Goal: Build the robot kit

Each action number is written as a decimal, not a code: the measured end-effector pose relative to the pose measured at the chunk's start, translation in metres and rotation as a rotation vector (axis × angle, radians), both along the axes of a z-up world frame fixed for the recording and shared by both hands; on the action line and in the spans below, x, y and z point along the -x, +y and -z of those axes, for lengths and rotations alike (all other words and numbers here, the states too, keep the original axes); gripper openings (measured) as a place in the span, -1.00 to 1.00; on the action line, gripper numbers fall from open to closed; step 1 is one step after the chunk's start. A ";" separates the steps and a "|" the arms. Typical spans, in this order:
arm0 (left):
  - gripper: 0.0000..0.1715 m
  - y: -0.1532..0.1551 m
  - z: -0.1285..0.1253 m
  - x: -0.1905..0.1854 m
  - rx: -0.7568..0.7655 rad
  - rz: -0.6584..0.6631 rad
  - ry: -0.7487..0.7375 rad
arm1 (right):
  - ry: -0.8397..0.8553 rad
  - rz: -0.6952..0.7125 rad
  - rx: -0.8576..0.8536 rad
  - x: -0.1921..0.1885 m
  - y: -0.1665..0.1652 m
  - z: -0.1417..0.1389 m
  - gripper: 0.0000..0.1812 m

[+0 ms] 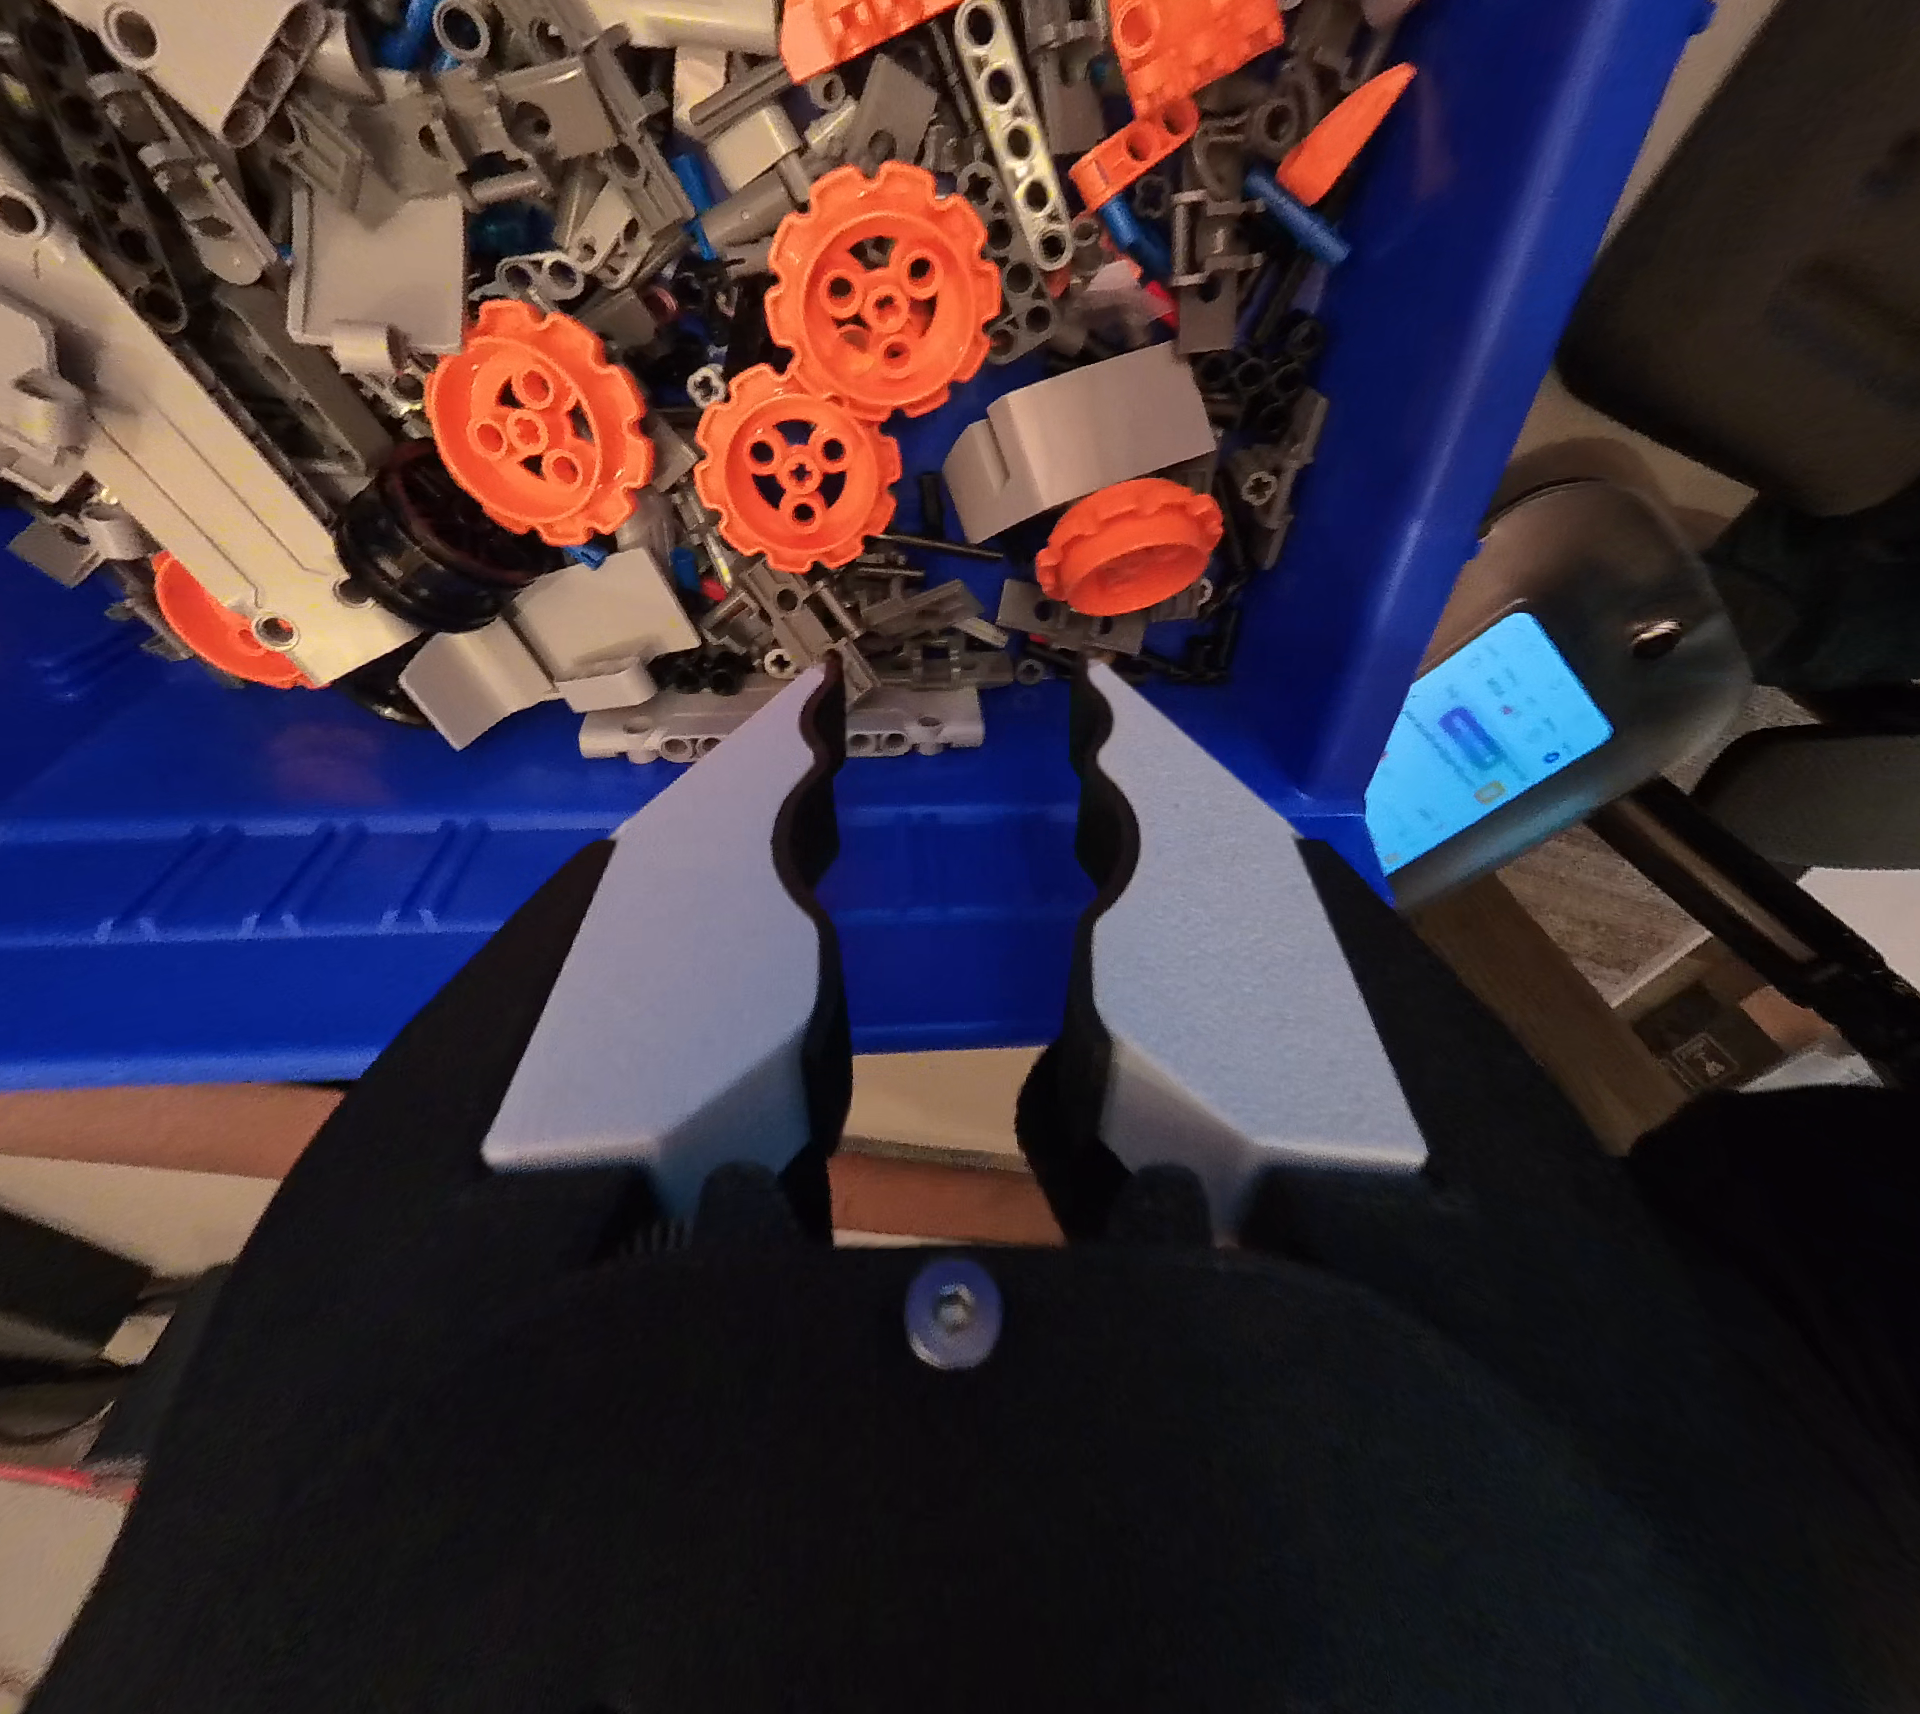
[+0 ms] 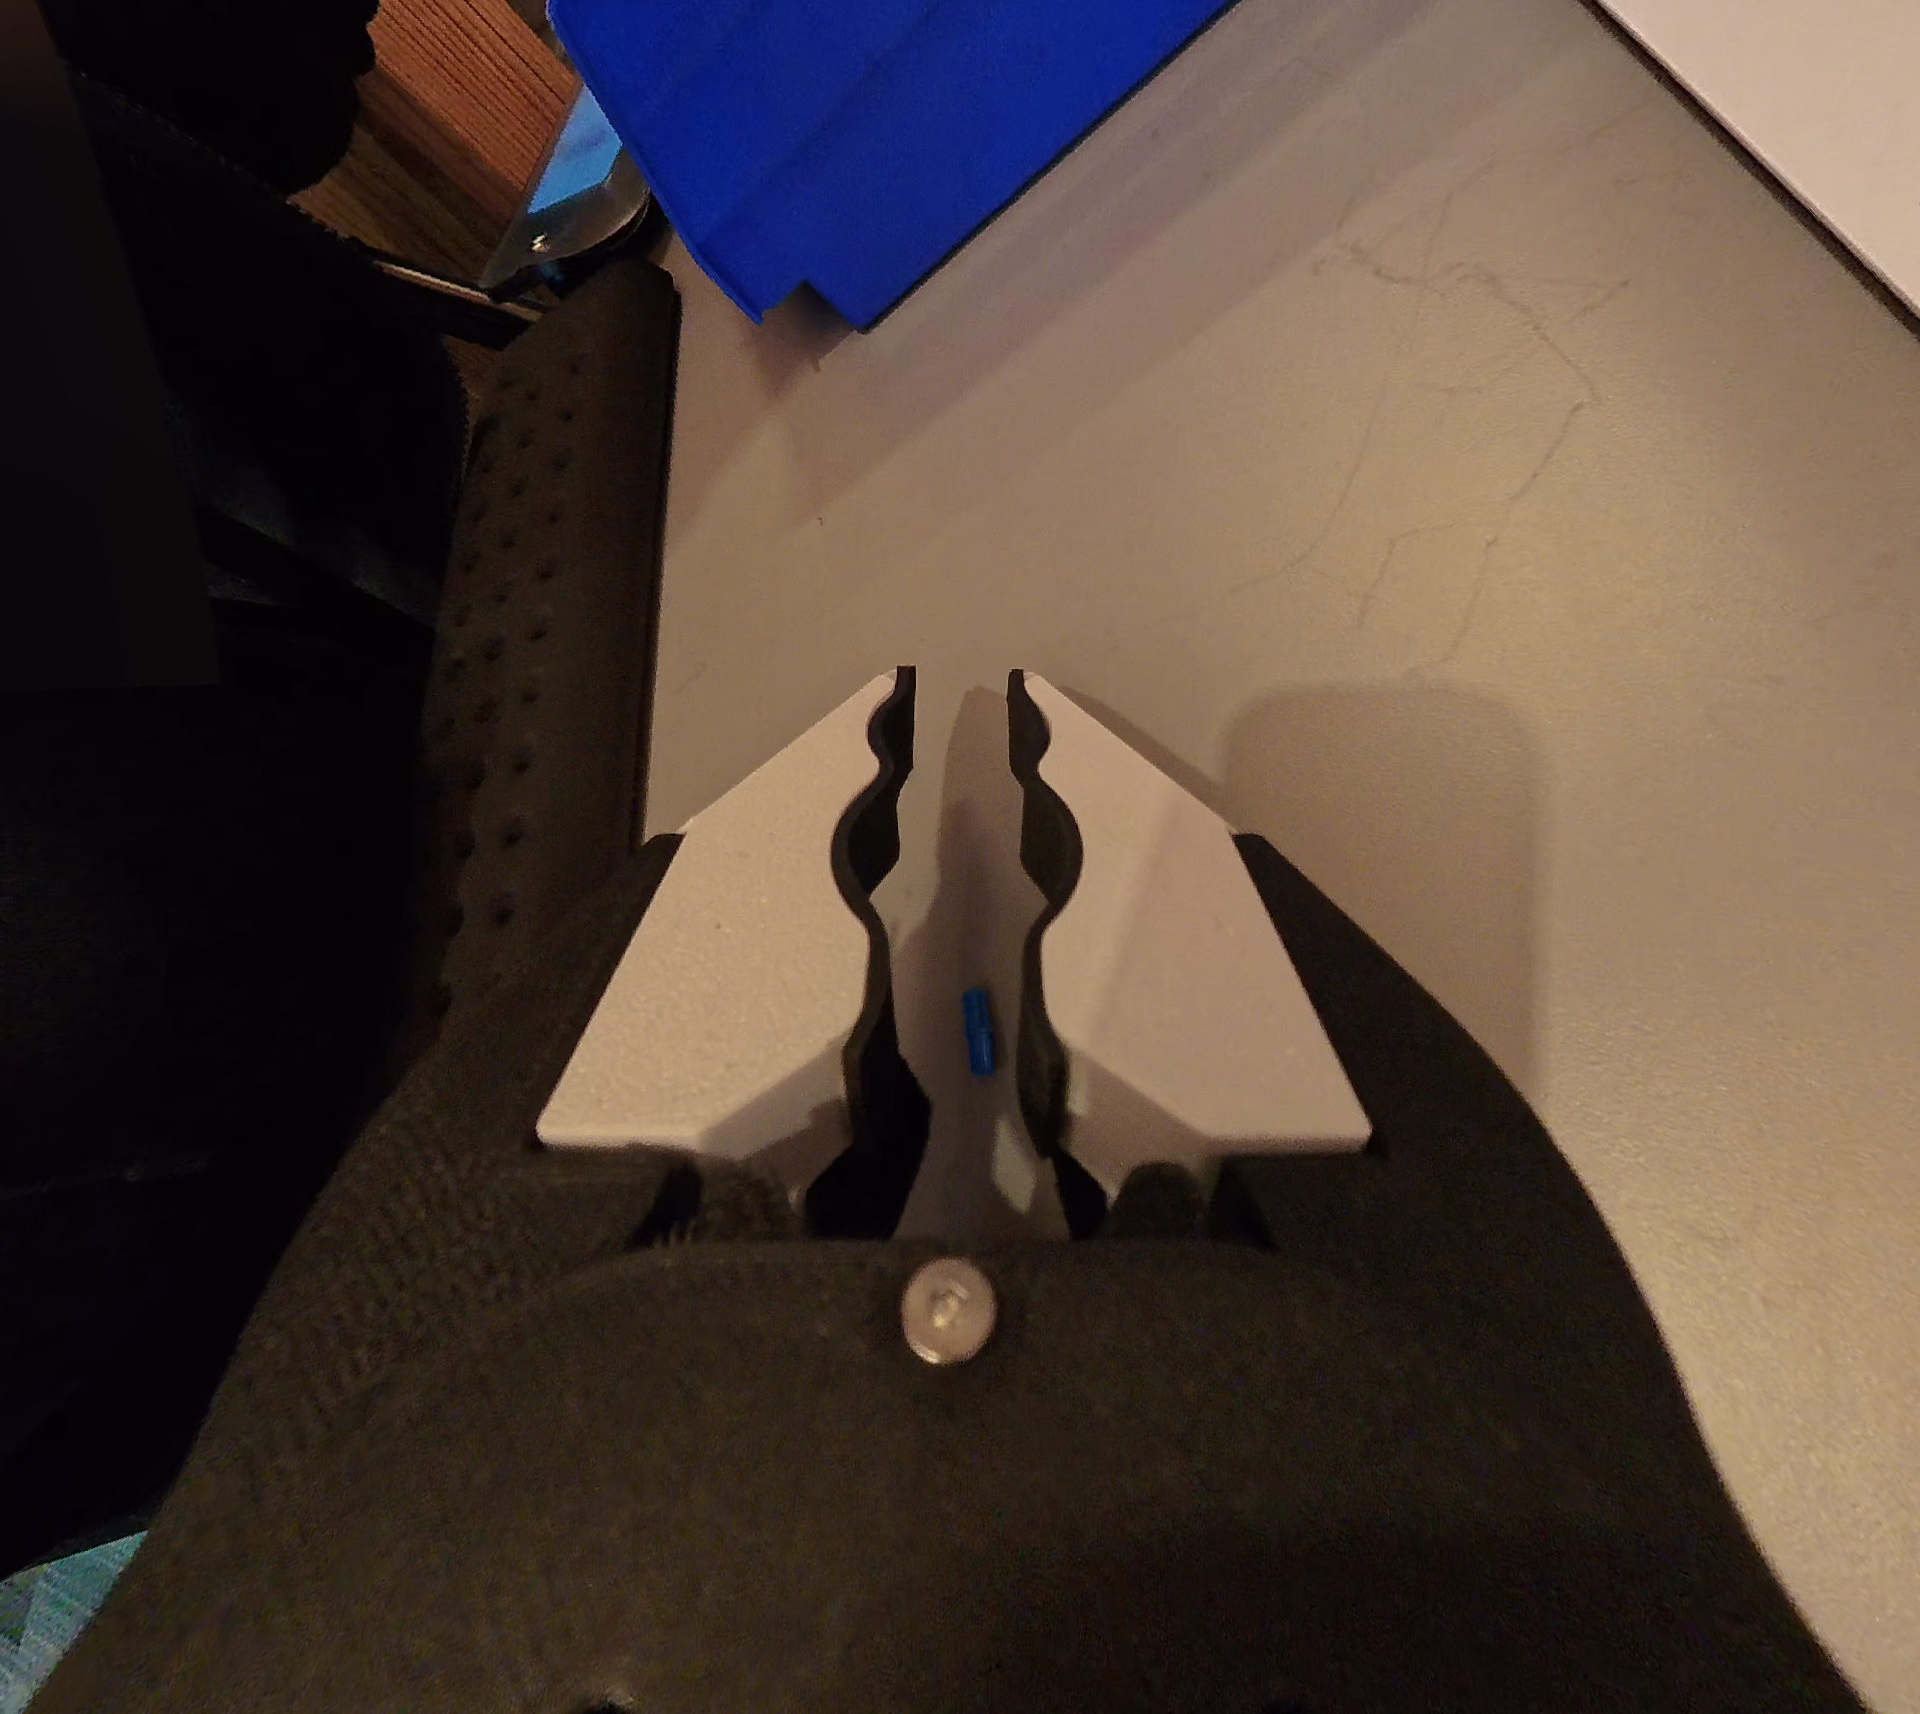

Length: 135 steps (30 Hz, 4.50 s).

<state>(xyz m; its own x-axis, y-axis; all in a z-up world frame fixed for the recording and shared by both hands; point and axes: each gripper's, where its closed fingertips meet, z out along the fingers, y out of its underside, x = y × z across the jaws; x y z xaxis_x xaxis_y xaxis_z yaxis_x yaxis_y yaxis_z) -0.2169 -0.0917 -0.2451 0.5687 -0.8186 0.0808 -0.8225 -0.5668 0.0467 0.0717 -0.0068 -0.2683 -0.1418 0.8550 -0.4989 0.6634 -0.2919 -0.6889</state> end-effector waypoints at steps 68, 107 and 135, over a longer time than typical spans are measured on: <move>-0.58 0.059 0.029 0.044 -0.084 -0.007 0.264 | 0.015 -0.005 0.015 0.000 -0.001 -0.003 -0.83; -0.74 0.010 -0.008 -0.027 -0.003 0.011 -0.128 | 0.016 -0.006 0.017 0.000 -0.002 -0.003 -0.83; -1.00 0.077 0.028 0.039 -0.077 -0.086 0.157 | 0.017 -0.005 0.023 0.000 -0.002 -0.003 -0.83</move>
<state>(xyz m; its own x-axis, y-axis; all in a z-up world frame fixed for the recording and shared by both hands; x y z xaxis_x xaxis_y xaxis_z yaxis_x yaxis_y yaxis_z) -0.2554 -0.0142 -0.2732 0.6373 -0.7669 -0.0754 -0.7571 -0.6413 0.1245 0.0715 -0.0084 -0.2656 -0.1551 0.8426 -0.5158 0.6533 -0.3042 -0.6933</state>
